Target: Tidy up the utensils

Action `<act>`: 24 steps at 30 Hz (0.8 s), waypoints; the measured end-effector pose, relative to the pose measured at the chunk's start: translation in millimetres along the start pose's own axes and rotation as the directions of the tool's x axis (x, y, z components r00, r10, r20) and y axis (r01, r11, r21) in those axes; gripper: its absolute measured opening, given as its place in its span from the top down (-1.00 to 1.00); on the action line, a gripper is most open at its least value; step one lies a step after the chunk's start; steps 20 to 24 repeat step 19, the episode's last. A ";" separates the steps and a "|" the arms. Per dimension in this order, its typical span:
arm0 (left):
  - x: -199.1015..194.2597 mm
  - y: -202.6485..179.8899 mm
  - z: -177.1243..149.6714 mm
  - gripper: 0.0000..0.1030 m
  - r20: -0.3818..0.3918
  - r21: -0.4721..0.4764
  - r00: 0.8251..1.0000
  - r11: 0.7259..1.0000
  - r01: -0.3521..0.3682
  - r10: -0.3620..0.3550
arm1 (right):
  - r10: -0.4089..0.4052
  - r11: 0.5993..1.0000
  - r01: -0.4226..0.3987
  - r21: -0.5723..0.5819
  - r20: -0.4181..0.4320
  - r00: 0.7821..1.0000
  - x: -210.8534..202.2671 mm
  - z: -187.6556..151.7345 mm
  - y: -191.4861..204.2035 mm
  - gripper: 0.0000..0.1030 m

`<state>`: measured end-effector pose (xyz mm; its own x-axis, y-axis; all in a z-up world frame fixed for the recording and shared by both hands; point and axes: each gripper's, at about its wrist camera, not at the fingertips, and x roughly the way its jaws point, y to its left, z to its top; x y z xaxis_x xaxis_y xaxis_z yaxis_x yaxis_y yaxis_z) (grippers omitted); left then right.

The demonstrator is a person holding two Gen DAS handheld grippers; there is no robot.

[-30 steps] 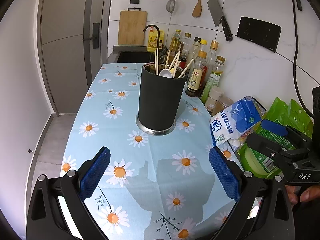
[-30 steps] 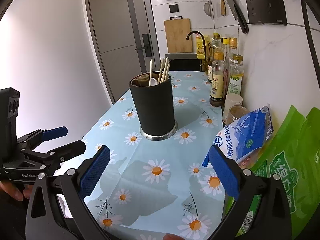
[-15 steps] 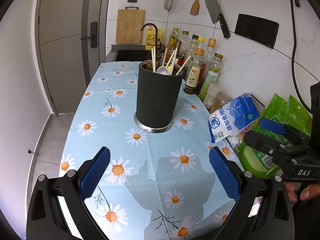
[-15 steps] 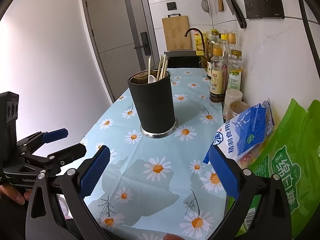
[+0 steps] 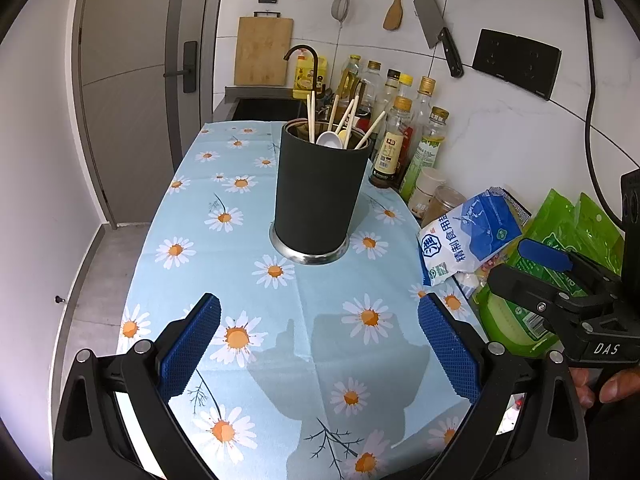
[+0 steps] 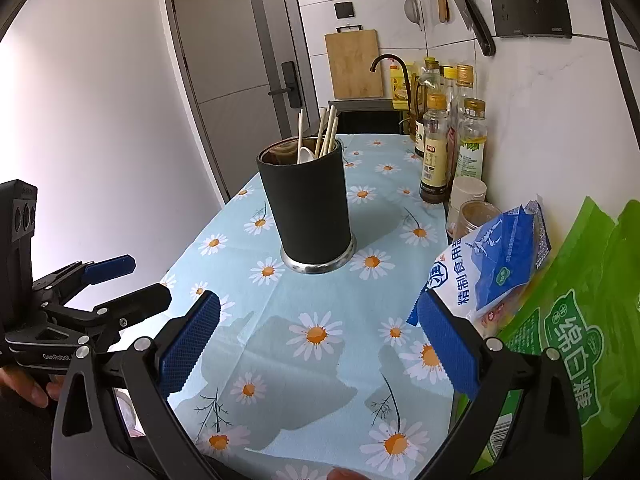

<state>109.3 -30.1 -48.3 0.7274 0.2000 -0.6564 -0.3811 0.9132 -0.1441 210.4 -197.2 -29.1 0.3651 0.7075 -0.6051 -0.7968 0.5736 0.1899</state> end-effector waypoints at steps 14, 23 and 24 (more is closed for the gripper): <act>1.1 -1.3 0.3 -0.87 -0.003 0.001 1.000 1.000 0.005 -0.005 | -0.005 1.000 0.005 0.003 -0.007 1.000 1.1 0.6 -1.7 -0.90; 1.4 -2.6 -0.1 -0.87 -0.006 0.001 1.000 1.000 0.007 -0.007 | -0.003 1.000 0.003 0.004 -0.008 1.000 1.4 0.5 -1.6 -0.90; 1.4 -2.6 -0.1 -0.87 -0.006 0.001 1.000 1.000 0.007 -0.007 | -0.003 1.000 0.003 0.004 -0.008 1.000 1.4 0.5 -1.6 -0.90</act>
